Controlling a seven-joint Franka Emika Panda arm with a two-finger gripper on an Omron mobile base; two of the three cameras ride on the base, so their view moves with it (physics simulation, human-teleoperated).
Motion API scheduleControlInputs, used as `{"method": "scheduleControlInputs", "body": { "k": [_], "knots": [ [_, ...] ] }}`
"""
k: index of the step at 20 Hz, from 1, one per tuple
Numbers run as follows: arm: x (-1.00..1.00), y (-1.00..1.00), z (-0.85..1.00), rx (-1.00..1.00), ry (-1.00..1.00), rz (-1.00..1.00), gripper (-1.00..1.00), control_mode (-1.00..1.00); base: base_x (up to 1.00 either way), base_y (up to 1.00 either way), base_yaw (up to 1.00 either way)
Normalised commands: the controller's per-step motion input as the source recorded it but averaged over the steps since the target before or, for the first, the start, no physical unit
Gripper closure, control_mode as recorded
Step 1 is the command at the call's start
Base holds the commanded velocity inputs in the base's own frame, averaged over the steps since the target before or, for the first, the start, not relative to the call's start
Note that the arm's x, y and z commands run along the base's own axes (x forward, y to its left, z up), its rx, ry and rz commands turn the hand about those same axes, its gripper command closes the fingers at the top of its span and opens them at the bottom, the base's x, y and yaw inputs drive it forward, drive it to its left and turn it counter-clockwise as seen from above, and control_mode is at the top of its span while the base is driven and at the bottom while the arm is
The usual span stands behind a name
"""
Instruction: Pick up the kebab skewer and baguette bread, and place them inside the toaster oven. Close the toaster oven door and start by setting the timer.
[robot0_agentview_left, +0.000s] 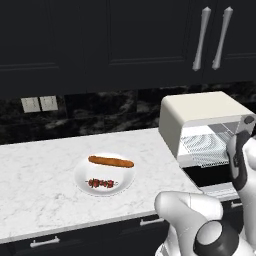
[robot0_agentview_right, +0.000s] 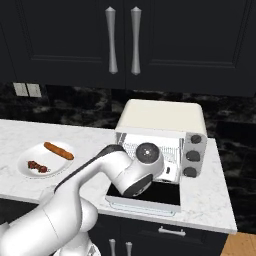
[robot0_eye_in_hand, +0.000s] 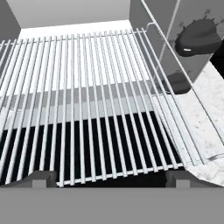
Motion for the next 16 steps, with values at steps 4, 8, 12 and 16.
{"method": "scheduleControlInputs", "body": {
  "k": [4, 8, 12, 16],
  "knots": [
    [-0.14, 0.16, 0.44, 0.02, -0.03, 0.06, -1.0, -1.0, 0.0, 0.0, 0.0],
    [-0.08, 0.23, 0.12, 0.0, 0.0, 0.16, -1.0, -1.0, 0.0, 0.0, 0.0],
    [0.0, 0.55, 0.0, 0.0, 0.0, 0.19, -1.0, -1.0, 0.0, 0.0, 0.0],
    [-0.2, 0.57, 0.0, 0.0, 0.15, 0.31, -1.0, -1.0, 0.0, 0.0, 0.0]
  ]
}}
